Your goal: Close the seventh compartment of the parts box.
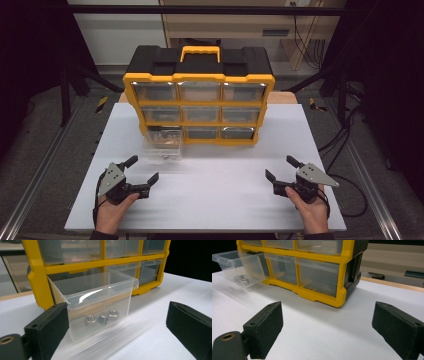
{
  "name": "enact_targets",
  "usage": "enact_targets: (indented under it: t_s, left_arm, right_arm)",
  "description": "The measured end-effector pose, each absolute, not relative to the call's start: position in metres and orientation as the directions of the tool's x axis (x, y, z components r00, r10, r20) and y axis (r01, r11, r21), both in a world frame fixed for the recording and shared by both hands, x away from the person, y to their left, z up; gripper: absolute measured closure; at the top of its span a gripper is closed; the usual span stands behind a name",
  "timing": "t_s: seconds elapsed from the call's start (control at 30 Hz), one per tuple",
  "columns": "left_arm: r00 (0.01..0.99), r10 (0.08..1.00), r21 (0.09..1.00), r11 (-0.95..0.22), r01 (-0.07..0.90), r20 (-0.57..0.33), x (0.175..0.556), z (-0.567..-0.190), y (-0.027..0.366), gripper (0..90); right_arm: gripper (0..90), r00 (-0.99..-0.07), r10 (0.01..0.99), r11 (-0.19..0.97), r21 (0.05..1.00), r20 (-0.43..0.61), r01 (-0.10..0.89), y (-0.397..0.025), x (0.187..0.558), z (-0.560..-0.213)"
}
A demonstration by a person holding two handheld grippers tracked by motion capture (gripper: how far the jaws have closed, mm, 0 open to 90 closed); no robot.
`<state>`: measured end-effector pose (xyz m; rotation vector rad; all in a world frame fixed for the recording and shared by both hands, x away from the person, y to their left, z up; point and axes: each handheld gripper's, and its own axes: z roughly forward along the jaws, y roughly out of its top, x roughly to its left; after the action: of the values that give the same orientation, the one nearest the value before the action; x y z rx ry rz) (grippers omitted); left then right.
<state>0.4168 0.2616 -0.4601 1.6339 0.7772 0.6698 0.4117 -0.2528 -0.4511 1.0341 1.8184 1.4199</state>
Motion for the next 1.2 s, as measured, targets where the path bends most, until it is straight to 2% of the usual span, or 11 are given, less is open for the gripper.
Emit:
enact_targets:
  t_s: [0.33,0.6,0.77,0.87,0.93,1.1,1.2]
  left_arm:
    - [0.61,0.793,0.972,-0.143,0.188,-0.002,0.415,-0.46,0.255,19.8]
    - [0.582,0.813,0.958,-0.165,0.235,-0.003,0.415,-0.461,0.25,43.3]
    - [0.565,0.825,0.947,-0.183,0.263,0.002,0.418,-0.462,0.245,63.0]
    - [0.557,0.83,0.929,-0.199,0.312,-0.009,0.423,-0.462,0.241,75.3]
    - [0.549,0.835,0.925,-0.191,0.327,-0.022,0.425,-0.46,0.237,81.0]
    - [0.546,0.838,0.898,-0.236,0.371,-0.006,0.434,-0.459,0.22,88.4]
    - [0.527,0.85,0.88,-0.253,0.403,0.003,0.443,-0.46,0.214,89.4]
  right_arm:
    - [10.0,-0.516,0.856,0.131,0.971,-0.008,0.202,-0.25,0.409,-0.452]
    - [9.8,-0.522,0.853,0.136,0.971,-0.013,0.198,-0.247,0.409,-0.453]
    - [9.8,-0.525,0.851,0.136,0.97,-0.011,0.202,-0.246,0.41,-0.454]
    - [9.8,-0.523,0.852,0.114,0.972,0.01,0.205,-0.247,0.41,-0.454]
    - [9.8,-0.523,0.852,0.106,0.974,0.015,0.2,-0.246,0.41,-0.453]
    - [10.5,-0.519,0.854,0.106,0.973,0.018,0.207,-0.248,0.41,-0.454]
    - [10.7,-0.522,0.853,0.102,0.971,0.027,0.217,-0.248,0.409,-0.453]
